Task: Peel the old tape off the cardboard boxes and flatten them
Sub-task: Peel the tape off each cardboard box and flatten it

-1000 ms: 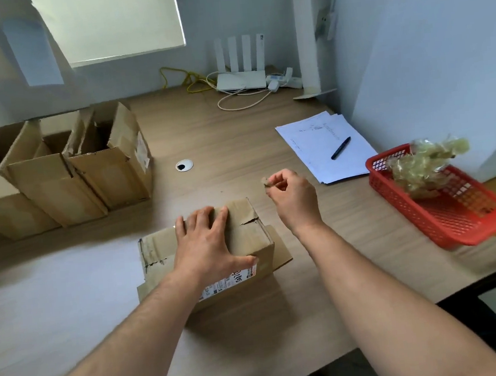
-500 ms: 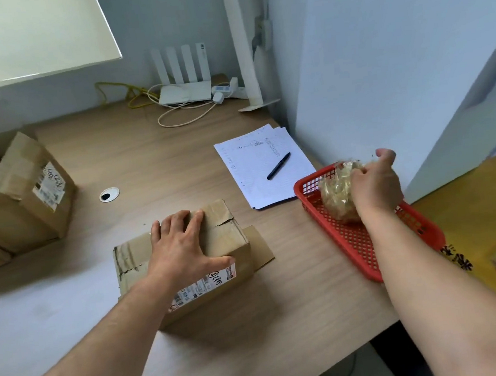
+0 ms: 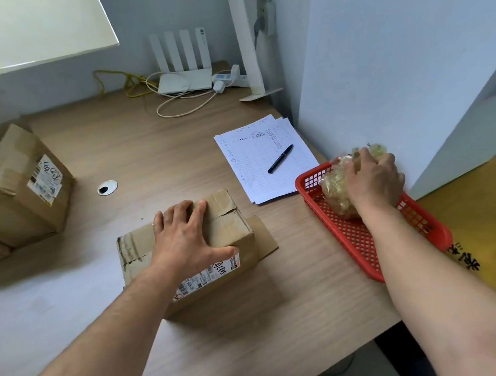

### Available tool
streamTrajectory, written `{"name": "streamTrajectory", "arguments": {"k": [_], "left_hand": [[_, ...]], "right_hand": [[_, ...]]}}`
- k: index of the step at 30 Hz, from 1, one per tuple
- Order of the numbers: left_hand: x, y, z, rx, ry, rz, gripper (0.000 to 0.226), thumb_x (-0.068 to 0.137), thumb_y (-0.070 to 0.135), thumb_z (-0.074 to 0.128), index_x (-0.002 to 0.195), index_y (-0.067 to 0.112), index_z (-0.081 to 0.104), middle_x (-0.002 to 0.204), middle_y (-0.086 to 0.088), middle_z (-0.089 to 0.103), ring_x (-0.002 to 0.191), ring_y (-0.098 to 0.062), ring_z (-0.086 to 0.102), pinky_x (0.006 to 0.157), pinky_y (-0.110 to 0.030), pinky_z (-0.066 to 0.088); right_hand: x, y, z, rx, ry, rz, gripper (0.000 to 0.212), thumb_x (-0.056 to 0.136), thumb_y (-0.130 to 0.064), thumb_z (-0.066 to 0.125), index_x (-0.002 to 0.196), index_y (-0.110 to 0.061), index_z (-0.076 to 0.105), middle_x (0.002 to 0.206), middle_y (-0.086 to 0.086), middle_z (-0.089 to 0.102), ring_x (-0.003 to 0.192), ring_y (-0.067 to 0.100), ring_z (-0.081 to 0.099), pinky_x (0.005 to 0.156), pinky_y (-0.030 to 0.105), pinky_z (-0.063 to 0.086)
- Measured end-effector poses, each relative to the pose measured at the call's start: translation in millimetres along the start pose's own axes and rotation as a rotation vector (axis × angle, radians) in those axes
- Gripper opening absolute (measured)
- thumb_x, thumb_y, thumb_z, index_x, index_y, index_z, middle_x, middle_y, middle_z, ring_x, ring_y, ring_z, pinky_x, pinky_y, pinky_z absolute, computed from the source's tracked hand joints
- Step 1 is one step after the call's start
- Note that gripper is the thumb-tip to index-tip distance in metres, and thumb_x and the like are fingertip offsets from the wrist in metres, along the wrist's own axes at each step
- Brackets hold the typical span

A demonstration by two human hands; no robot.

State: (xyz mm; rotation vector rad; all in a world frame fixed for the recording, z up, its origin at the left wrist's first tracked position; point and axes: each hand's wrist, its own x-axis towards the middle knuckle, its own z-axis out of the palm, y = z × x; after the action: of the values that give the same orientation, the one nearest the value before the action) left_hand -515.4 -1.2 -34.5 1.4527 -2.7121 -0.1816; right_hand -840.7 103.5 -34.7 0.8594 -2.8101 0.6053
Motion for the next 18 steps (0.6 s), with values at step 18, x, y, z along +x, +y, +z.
{"name": "streamTrajectory", "arguments": {"k": [18], "left_hand": [[-53.0, -37.1, -11.9, 0.022, -0.061, 0.002, 0.121, 0.053, 0.092, 0.046, 0.149, 0.027, 0.013, 0.151, -0.004, 0.018, 0.141, -0.026, 0.008, 0.117, -0.049, -0.003]], "right_hand": [[-80.1, -99.6, -35.4, 0.428, -0.283, -0.229, 0.045, 0.095, -0.040, 0.049, 0.130, -0.012, 0.055, 0.129, 0.011, 0.058, 0.112, 0.025, 0.055, 0.086, 0.031, 0.039]]}}
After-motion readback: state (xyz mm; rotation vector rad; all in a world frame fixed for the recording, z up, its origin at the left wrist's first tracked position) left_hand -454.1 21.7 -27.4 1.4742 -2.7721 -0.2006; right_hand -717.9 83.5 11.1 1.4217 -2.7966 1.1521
